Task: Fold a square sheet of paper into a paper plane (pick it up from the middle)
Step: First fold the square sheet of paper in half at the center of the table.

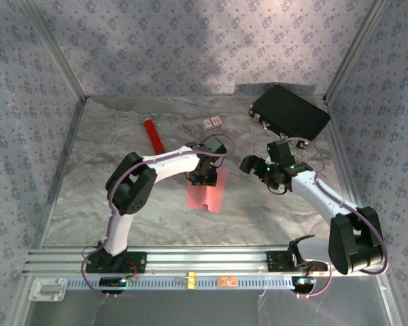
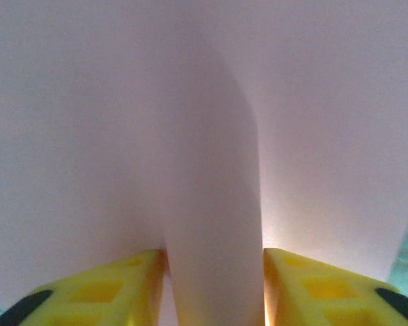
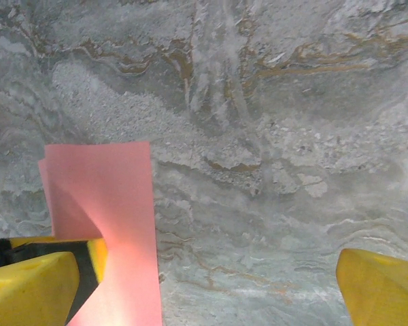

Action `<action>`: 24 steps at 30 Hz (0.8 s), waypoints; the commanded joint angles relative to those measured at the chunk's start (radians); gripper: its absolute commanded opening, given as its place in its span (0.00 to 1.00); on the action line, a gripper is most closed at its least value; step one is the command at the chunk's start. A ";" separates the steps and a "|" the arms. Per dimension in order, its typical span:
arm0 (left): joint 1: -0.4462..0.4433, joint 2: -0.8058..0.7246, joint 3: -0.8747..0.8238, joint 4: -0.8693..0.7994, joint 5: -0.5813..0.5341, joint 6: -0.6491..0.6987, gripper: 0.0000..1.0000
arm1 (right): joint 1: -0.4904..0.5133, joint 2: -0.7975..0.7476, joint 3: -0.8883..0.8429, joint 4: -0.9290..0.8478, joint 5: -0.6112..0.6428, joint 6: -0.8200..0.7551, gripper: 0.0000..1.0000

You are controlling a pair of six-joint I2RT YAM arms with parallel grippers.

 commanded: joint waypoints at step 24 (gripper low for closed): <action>0.124 -0.213 -0.457 1.051 0.639 -0.411 0.37 | -0.081 -0.183 -0.126 0.279 -0.119 0.030 0.96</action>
